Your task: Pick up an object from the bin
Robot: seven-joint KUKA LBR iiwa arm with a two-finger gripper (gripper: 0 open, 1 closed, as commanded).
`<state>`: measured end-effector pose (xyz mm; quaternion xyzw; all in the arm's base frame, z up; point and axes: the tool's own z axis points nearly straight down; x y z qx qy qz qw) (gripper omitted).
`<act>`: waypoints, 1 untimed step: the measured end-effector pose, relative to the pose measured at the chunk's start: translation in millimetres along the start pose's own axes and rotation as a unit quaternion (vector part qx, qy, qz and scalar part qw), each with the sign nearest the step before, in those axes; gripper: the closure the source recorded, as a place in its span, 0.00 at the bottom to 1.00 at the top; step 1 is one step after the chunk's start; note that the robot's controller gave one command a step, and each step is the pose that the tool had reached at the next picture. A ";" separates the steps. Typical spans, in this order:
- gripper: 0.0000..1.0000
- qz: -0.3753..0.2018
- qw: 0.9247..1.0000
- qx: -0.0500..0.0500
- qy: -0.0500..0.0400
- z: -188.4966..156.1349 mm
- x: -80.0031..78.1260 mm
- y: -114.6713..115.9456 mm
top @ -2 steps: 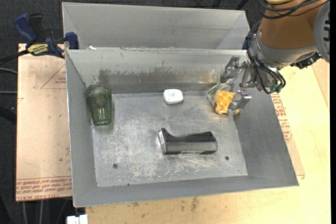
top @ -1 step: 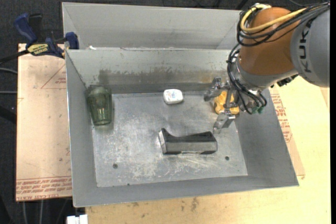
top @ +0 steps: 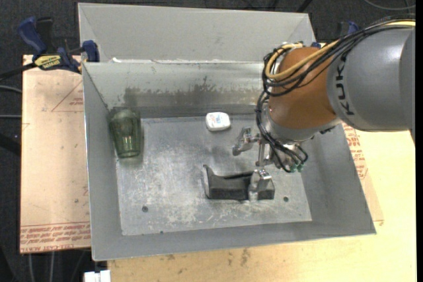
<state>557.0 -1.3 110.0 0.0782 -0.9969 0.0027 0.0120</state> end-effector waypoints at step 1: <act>0.00 0.004 1.000 -0.002 -0.013 10.4 0.3 3.4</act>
Offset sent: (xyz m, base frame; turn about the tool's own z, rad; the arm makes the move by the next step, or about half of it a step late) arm -0.0098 0.0145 -0.0400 0.1330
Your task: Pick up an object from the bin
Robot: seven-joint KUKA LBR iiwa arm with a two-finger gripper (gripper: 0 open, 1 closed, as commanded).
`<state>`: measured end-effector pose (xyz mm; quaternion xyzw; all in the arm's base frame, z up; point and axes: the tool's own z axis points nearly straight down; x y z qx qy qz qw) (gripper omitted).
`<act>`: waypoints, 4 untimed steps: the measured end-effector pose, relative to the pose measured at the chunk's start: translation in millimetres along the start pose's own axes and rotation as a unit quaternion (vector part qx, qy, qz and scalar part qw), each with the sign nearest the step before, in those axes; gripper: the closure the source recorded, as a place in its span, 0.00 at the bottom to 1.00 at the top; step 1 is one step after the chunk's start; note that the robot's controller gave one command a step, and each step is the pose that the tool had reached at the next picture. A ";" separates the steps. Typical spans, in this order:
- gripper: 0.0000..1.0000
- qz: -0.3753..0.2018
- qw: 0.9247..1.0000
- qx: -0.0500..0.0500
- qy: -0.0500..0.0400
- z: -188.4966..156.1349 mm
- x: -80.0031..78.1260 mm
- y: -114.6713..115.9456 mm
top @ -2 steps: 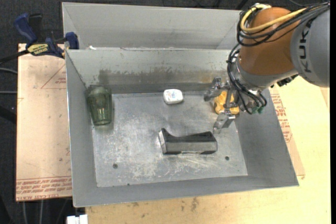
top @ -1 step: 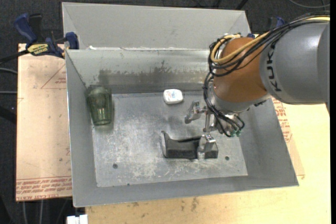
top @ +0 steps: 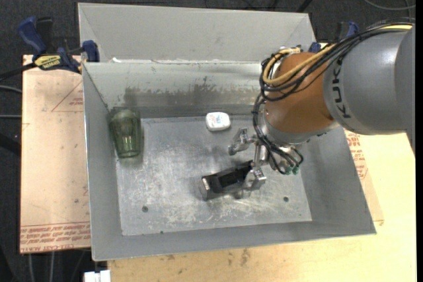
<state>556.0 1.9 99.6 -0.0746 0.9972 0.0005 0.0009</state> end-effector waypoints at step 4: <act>1.00 0.014 1.000 -0.001 0.006 21.0 -6.9 7.4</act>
Offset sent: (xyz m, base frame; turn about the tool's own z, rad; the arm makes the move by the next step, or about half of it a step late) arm 0.0067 0.0066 -0.0296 0.0284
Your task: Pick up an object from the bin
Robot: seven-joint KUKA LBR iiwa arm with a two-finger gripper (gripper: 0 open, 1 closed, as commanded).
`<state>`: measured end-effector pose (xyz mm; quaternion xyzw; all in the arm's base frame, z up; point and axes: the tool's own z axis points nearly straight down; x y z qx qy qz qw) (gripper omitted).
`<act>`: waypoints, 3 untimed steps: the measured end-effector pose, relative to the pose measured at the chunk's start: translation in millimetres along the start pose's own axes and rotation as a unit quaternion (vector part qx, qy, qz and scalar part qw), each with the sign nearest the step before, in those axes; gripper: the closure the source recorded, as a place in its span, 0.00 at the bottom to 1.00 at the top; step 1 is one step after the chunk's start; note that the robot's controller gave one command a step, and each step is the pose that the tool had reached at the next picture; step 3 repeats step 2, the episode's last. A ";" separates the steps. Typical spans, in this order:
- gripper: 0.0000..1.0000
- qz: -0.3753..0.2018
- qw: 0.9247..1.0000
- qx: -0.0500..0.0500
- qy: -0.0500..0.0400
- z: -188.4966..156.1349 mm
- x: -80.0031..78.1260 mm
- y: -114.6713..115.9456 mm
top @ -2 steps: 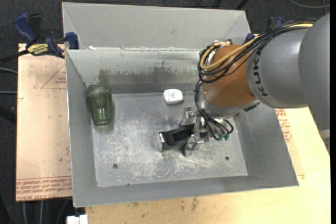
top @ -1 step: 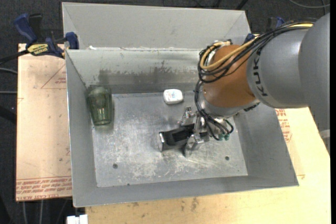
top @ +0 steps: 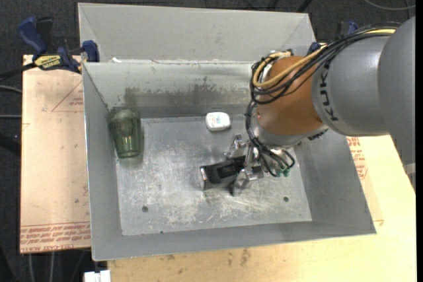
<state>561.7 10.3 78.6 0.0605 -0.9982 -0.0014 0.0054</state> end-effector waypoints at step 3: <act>1.00 0.000 1.000 0.001 -0.004 -20.9 0.7 -0.4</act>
Offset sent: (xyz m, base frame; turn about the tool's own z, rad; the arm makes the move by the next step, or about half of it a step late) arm 0.0000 0.0000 0.0357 0.0000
